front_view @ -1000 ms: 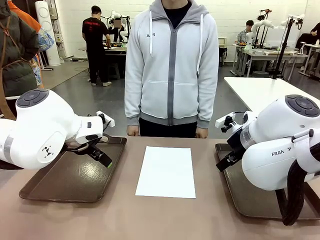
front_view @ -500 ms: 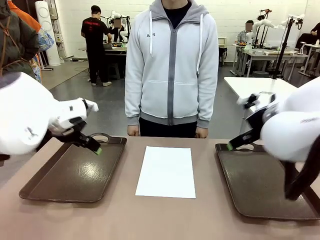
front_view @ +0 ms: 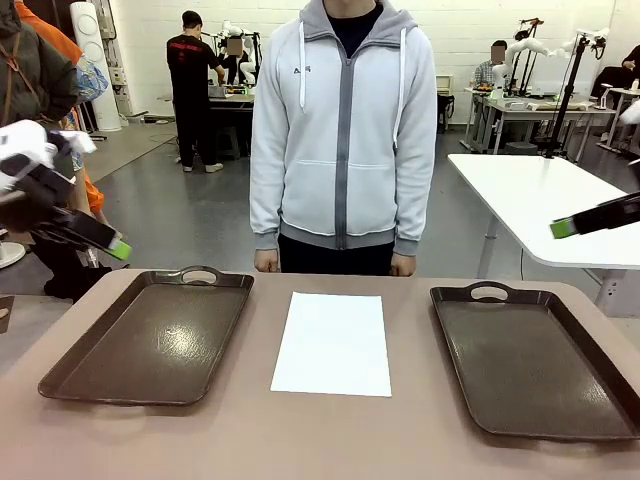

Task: Sort the A4 documents.
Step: Receive the A4 Paper.

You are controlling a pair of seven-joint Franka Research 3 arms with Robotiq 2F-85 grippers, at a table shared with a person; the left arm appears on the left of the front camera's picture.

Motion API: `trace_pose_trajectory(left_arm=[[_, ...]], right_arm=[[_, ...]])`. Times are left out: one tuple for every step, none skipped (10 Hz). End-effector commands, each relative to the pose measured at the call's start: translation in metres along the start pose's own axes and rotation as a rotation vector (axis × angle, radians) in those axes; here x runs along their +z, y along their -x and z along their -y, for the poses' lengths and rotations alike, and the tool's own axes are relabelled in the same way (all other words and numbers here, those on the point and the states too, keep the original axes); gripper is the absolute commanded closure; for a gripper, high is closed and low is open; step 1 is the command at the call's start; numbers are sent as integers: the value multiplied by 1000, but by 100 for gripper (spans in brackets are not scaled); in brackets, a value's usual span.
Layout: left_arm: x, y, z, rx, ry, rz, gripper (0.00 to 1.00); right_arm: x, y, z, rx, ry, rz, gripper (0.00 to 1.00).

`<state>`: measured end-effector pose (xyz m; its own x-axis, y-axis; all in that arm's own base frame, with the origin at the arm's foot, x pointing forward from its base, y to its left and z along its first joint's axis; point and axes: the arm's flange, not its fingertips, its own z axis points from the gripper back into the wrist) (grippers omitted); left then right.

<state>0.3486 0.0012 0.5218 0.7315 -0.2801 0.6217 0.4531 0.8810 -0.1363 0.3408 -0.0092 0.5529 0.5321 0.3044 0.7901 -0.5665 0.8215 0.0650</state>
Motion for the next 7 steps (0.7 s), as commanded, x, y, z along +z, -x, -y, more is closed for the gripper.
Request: trace_pose_trajectory(left_arm=[[13,59,-1,14,95,35,0],[19,65,-3,13,118,45,0],[24,68,-2,-4,160,71,0],[28,73,-2,-14,185,99,0],[27,76,-2,-2,187,102,0],[22,75,11,3,187,102,0],[22,77,11,6,187,102,0]], right_arm=[[19,74,-25,9,-113,65,0],[25,77,-22,2,-132,74,0],[27,78,-22,8,-156,78,0],[25,78,-23,6,-175,59,0],[23,76,-24,10,-187,50,0],[21,72,-24,17,-193,44,0],[19,70,-24,21,-193,36,0]])
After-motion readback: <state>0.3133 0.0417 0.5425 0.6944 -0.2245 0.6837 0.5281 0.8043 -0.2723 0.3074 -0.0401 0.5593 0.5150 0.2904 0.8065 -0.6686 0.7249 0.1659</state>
